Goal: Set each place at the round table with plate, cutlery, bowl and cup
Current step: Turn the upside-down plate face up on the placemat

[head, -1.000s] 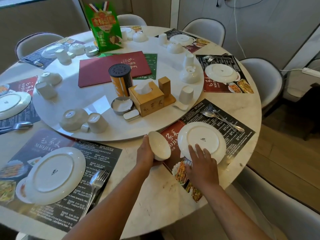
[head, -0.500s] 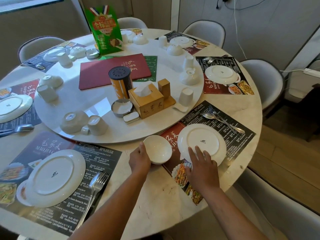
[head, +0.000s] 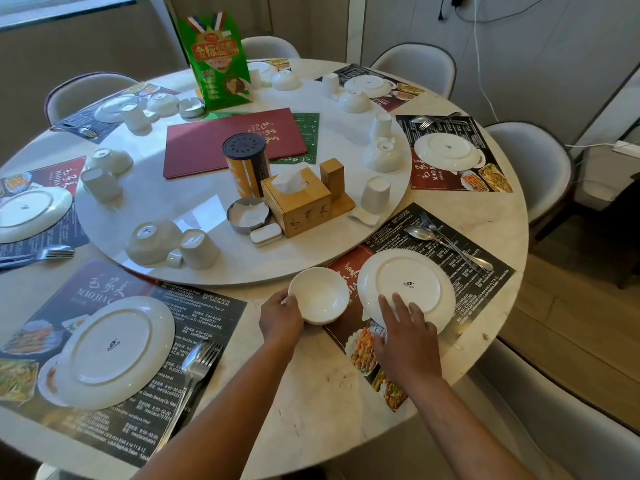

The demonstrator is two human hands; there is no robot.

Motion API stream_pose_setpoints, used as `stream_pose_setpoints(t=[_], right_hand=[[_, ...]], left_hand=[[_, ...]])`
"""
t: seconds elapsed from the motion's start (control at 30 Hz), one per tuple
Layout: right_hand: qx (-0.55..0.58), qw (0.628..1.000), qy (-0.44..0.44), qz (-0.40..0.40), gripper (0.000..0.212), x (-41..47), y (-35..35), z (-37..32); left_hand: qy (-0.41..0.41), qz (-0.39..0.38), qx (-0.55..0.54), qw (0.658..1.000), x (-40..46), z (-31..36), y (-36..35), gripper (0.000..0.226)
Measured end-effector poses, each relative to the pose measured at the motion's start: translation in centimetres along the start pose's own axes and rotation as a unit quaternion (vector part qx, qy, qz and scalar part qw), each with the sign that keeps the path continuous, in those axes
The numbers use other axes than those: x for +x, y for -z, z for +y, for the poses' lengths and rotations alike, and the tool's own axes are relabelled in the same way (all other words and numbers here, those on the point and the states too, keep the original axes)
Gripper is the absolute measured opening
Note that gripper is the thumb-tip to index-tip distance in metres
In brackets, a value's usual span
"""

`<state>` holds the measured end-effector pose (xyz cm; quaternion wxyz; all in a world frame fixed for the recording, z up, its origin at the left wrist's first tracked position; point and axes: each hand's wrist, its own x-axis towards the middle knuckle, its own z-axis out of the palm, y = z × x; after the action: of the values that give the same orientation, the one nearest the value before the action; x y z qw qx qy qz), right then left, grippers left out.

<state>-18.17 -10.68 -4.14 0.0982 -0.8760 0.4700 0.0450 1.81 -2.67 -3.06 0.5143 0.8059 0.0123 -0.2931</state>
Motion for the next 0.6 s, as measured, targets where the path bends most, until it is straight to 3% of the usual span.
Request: stream_pose_setpoints(t=[0.6], right_hand=[[-0.008, 1.0, 0.013, 0.0, 0.073, 0.0, 0.1, 0.4]], left_hand=[[0.009, -0.002, -0.024, 1.0, 1.1, 0.3, -0.7, 0.031]])
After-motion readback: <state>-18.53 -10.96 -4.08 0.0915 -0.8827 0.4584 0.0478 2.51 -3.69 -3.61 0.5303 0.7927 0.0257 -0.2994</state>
